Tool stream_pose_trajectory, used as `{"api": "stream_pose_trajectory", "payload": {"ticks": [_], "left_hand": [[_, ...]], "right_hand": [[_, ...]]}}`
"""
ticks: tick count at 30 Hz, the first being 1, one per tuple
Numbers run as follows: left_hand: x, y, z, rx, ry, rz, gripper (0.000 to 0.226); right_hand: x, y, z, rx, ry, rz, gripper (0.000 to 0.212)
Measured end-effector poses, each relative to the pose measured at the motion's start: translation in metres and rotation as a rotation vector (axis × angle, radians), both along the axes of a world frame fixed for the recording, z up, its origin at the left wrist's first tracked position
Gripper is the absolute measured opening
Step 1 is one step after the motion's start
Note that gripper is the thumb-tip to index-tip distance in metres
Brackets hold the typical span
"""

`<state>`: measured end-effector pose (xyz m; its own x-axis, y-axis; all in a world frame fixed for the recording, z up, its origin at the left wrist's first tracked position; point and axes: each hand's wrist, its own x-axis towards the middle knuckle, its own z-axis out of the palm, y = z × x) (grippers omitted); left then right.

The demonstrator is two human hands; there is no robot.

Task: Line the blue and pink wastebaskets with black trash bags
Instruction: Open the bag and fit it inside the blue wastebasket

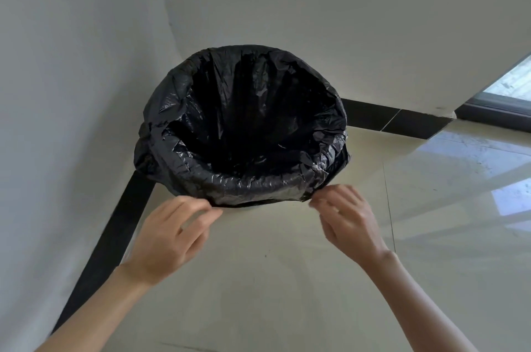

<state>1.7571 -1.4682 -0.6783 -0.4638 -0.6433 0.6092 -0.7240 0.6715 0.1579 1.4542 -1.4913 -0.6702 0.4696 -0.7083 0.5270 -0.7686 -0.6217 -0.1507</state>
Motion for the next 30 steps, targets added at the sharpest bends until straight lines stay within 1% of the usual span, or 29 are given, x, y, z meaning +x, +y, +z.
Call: {"api": "stream_pose_trajectory", "payload": {"ticks": [2, 3, 4, 5, 7, 8, 9, 11, 13, 16, 19, 21, 22, 23, 24, 25, 26, 27, 28, 30], "left_hand": [[-0.008, -0.01, 0.024, -0.082, 0.045, -0.018, 0.022], [-0.013, -0.018, 0.036, -0.095, 0.059, -0.018, 0.023], [-0.018, -0.026, 0.046, -0.084, 0.06, -0.009, 0.024], [-0.022, -0.035, 0.054, -0.051, 0.046, 0.014, 0.027], [-0.024, -0.05, 0.059, 0.064, -0.026, 0.102, 0.035], [-0.022, -0.055, 0.058, 0.134, -0.065, 0.145, 0.039], [-0.019, -0.058, 0.056, 0.196, -0.098, 0.174, 0.043], [-0.014, -0.06, 0.051, 0.259, -0.137, 0.196, 0.048], [-0.013, -0.059, 0.05, 0.259, -0.13, 0.214, 0.046], [-0.013, -0.056, 0.05, 0.235, -0.114, 0.235, 0.043], [-0.01, -0.053, 0.049, 0.227, -0.104, 0.234, 0.042], [-0.009, -0.053, 0.05, 0.233, -0.117, 0.22, 0.043], [-0.01, -0.053, 0.051, 0.241, -0.128, 0.211, 0.044], [-0.01, -0.054, 0.052, 0.249, -0.142, 0.203, 0.045], [-0.01, -0.055, 0.053, 0.26, -0.159, 0.193, 0.048], [-0.009, -0.056, 0.055, 0.269, -0.173, 0.185, 0.05], [-0.008, -0.057, 0.056, 0.276, -0.179, 0.178, 0.053], [-0.008, -0.059, 0.057, 0.281, -0.177, 0.175, 0.055], [-0.009, -0.062, 0.06, 0.285, -0.17, 0.178, 0.056], [-0.01, -0.073, 0.067, 0.294, -0.165, 0.219, 0.059]], "right_hand": [[0.005, -0.007, 0.021, -0.057, -0.185, -0.075, 0.024], [0.009, -0.013, 0.031, -0.034, -0.252, -0.136, 0.027], [0.013, -0.021, 0.039, 0.046, -0.325, -0.199, 0.032], [0.019, -0.03, 0.046, 0.184, -0.417, -0.255, 0.04], [0.025, -0.048, 0.049, 0.528, -0.652, -0.312, 0.053], [0.025, -0.056, 0.047, 0.687, -0.782, -0.305, 0.055], [0.024, -0.061, 0.044, 0.799, -0.897, -0.287, 0.054], [0.024, -0.063, 0.037, 0.927, -1.012, -0.262, 0.047], [0.026, -0.058, 0.029, 1.001, -1.051, -0.266, 0.046], [0.022, -0.052, 0.017, 1.103, -1.025, -0.236, 0.055], [0.015, -0.049, 0.009, 1.275, -0.869, -0.245, 0.061], [0.014, -0.047, 0.007, 1.341, -0.745, -0.276, 0.058], [0.013, -0.048, 0.009, 1.305, -0.69, -0.323, 0.055], [0.014, -0.049, 0.011, 1.197, -0.653, -0.417, 0.051], [0.014, -0.052, 0.015, 1.004, -0.654, -0.551, 0.047], [0.013, -0.056, 0.023, 0.769, -0.695, -0.664, 0.042], [0.013, -0.058, 0.033, 0.553, -0.723, -0.703, 0.037], [0.016, -0.061, 0.043, 0.396, -0.718, -0.671, 0.036], [0.02, -0.063, 0.054, 0.308, -0.663, -0.598, 0.039], [0.033, -0.07, 0.07, 0.255, -0.403, -0.417, 0.044]]}}
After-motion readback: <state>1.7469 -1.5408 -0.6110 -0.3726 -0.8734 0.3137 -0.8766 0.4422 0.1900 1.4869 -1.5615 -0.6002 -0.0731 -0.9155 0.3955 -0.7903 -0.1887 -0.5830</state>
